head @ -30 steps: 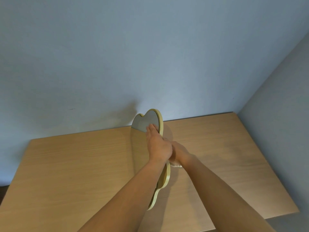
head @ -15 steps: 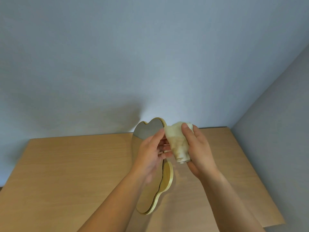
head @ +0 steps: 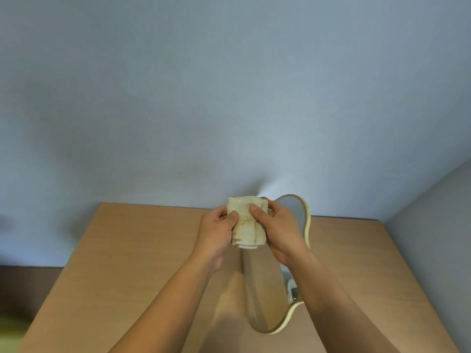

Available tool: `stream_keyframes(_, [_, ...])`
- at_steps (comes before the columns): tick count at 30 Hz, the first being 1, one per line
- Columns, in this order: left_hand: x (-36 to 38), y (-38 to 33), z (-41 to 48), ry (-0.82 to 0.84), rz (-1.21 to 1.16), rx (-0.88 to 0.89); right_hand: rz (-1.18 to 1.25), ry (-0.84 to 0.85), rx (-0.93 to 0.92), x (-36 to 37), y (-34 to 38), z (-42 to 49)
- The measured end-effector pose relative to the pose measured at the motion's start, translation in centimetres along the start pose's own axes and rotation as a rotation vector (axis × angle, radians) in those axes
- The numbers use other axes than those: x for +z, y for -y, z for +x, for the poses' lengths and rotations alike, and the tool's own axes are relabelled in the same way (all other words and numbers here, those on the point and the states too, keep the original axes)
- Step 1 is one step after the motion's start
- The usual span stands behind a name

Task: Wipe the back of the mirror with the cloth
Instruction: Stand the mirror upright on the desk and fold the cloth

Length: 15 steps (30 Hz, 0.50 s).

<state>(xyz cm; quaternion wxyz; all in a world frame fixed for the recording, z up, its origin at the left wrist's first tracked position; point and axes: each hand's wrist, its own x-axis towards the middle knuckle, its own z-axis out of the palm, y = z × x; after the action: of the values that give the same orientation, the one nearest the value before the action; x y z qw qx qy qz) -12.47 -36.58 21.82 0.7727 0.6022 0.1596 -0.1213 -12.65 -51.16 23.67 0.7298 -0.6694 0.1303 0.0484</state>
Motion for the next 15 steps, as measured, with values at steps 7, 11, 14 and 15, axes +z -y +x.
stream_keyframes(7, [-10.9,-3.1,4.3,-0.094,0.033,0.047,-0.16,0.06,0.02,11.5,-1.1,4.9])
stream_keyframes(11, [-18.4,-3.6,8.4,-0.182,0.09,0.03,-0.227,0.077,0.032,19.6,-3.7,8.3])
stream_keyframes(14, [-23.9,-2.8,11.7,-0.231,0.15,-0.007,-0.259,0.081,0.087,25.0,-7.0,10.8])
stream_keyframes(15, [-25.6,-2.3,12.7,-0.237,0.168,-0.023,-0.27,0.078,0.108,26.5,-8.3,11.5])
